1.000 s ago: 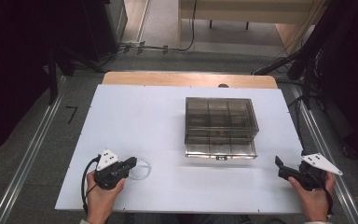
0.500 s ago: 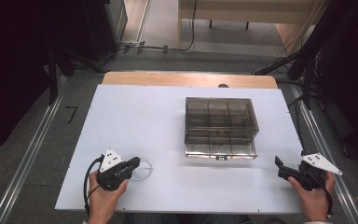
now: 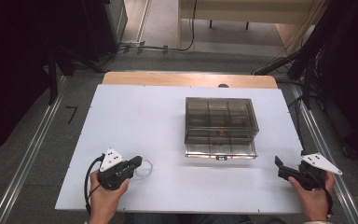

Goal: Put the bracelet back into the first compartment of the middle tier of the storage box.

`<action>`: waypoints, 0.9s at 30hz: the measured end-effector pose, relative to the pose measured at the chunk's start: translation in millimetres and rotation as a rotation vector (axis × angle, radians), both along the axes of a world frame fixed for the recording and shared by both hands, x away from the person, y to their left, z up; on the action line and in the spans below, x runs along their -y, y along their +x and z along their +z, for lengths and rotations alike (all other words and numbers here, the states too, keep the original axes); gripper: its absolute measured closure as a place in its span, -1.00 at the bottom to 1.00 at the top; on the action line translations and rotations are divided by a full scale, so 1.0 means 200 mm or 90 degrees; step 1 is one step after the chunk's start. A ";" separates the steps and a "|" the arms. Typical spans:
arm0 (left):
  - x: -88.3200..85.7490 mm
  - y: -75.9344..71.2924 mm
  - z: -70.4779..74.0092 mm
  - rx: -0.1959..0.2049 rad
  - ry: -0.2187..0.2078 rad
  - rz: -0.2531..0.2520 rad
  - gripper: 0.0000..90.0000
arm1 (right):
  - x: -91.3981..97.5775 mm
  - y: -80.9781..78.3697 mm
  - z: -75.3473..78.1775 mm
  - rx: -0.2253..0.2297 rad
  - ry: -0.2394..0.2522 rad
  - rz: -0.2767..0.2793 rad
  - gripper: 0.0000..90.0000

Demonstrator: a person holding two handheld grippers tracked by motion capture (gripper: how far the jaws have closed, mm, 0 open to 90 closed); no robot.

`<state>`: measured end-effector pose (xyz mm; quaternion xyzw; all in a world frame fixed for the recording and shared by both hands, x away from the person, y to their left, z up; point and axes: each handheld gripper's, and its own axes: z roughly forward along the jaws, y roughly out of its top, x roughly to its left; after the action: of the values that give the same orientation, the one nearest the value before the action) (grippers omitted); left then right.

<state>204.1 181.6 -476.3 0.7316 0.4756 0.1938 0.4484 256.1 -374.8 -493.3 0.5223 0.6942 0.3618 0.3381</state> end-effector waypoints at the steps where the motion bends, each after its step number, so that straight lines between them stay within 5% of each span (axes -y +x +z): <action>1: 0.00 0.00 0.00 0.001 -0.001 0.000 0.92 | 0.00 0.00 0.00 0.000 0.000 0.000 -0.93; 27: 0.13 0.02 0.07 0.010 -0.022 -0.041 0.92 | 0.01 0.00 0.00 -0.002 0.002 0.000 -0.93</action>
<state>208.8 155.1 -462.4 0.7372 0.4515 0.1766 0.4706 256.3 -376.2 -493.4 0.5235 0.6942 0.3618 0.3364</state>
